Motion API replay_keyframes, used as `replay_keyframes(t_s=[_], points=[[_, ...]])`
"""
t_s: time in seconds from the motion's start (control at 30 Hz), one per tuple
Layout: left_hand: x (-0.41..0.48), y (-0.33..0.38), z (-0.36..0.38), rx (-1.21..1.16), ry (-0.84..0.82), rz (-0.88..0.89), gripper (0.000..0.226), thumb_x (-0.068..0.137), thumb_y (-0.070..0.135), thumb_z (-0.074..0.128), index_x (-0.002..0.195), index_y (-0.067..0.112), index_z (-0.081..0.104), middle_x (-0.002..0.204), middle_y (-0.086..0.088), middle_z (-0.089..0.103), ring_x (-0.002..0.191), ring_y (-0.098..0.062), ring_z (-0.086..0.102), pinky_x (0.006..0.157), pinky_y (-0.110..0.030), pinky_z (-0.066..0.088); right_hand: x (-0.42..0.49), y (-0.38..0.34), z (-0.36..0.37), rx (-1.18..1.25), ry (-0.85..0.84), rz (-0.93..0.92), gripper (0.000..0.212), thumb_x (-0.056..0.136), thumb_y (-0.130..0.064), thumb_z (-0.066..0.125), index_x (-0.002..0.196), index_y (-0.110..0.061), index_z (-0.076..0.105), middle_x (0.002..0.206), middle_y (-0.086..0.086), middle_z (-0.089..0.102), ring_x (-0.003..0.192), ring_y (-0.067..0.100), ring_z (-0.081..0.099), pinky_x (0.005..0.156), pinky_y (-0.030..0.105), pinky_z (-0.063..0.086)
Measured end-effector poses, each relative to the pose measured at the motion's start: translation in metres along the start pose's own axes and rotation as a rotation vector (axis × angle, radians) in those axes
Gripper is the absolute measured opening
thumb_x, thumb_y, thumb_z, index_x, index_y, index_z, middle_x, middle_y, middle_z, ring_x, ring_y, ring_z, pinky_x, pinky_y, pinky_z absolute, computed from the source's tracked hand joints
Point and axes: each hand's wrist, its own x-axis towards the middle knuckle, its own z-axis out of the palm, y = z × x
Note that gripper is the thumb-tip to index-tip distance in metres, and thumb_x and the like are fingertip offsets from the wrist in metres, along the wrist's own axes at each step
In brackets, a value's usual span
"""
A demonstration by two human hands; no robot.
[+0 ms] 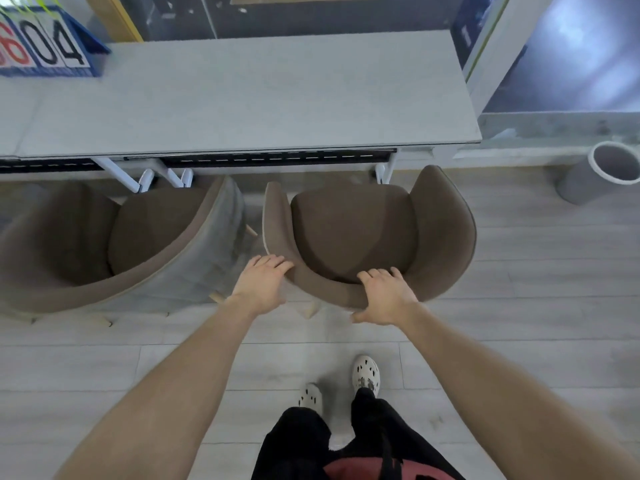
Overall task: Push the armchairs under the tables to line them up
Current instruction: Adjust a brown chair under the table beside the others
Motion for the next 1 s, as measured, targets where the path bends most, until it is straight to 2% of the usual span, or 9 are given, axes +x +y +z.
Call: replay_keyframes(t_s=[0.13,0.3,0.43,0.53,0.63,0.73,0.8,0.9,1.0], points=[[-0.003,-0.031,-0.008,-0.004,-0.031,0.014,0.091,0.087,0.040,0.083,0.165,0.028,0.038,0.171,0.001,0.040,0.158,-0.023,0.035,0.132,-0.042,0.021,0.015,-0.041,-0.005,0.036,-0.013,0.012,0.109,0.070,-0.082,0.075,0.154,-0.019,0.046,0.146,0.003,0.058,0.140,0.028,0.051,0.127,0.054,0.028],[0.011,-0.037,-0.018,0.056,-0.061,0.121,0.093,0.083,0.046,0.086,0.163,0.028,0.041,0.167,0.001,0.045,0.154,-0.024,0.041,0.130,-0.043,0.027,0.007,-0.043,0.000,0.079,0.017,0.105,0.111,0.069,-0.085,0.074,0.154,-0.019,0.046,0.150,0.003,0.056,0.145,0.027,0.047,0.131,0.056,0.020],[0.024,-0.010,-0.025,0.054,-0.060,0.196,0.097,0.081,0.051,0.087,0.163,0.027,0.042,0.167,0.001,0.046,0.154,-0.024,0.042,0.129,-0.044,0.029,-0.014,-0.011,0.000,0.087,0.024,0.184,0.112,0.074,-0.081,0.074,0.162,-0.020,0.040,0.162,0.002,0.047,0.156,0.026,0.034,0.134,0.056,0.009],[0.033,0.024,-0.015,0.067,-0.090,0.241,0.104,0.075,0.062,0.087,0.163,0.028,0.042,0.165,0.001,0.048,0.152,-0.024,0.044,0.128,-0.044,0.030,-0.034,0.029,0.002,0.032,0.013,0.180,0.113,0.076,-0.076,0.078,0.164,-0.018,0.038,0.167,0.003,0.041,0.162,0.026,0.025,0.135,0.054,0.006],[0.043,0.062,-0.001,0.061,-0.129,0.245,0.113,0.067,0.072,0.084,0.163,0.031,0.040,0.163,0.002,0.051,0.150,-0.023,0.045,0.129,-0.047,0.027,-0.045,0.071,0.002,-0.031,0.027,0.158,0.110,0.076,-0.068,0.083,0.164,-0.019,0.039,0.168,0.004,0.041,0.163,0.028,0.023,0.135,0.051,0.005],[0.053,0.096,0.020,0.043,-0.176,0.213,0.120,0.062,0.076,0.084,0.163,0.032,0.038,0.157,0.000,0.056,0.147,-0.025,0.049,0.129,-0.051,0.026,-0.041,0.108,0.000,-0.093,0.066,0.116,0.103,0.075,-0.066,0.083,0.158,-0.017,0.047,0.164,0.006,0.047,0.161,0.028,0.027,0.135,0.049,0.006],[0.055,0.108,0.032,0.049,-0.179,0.187,0.109,0.067,0.072,0.085,0.160,0.036,0.041,0.148,0.001,0.062,0.138,-0.026,0.055,0.126,-0.051,0.028,-0.035,0.125,0.002,-0.115,0.090,0.081,0.104,0.069,-0.069,0.085,0.152,-0.014,0.055,0.155,0.007,0.055,0.156,0.030,0.035,0.135,0.049,0.010],[0.057,0.110,0.040,0.063,-0.121,0.161,0.087,0.077,0.066,0.080,0.154,0.042,0.046,0.135,0.004,0.068,0.127,-0.024,0.061,0.117,-0.048,0.034,-0.027,0.134,0.014,-0.120,0.160,0.061,0.097,0.062,-0.075,0.084,0.135,-0.014,0.066,0.132,0.007,0.066,0.139,0.032,0.052,0.133,0.052,0.018],[0.053,0.106,0.040,0.069,-0.128,0.157,0.080,0.078,0.065,0.079,0.150,0.044,0.049,0.129,0.006,0.070,0.123,-0.023,0.063,0.111,-0.046,0.037,-0.028,0.130,0.024,-0.104,0.208,0.054,0.093,0.059,-0.077,0.084,0.125,-0.015,0.069,0.122,0.007,0.067,0.131,0.032,0.056,0.132,0.052,0.021]])
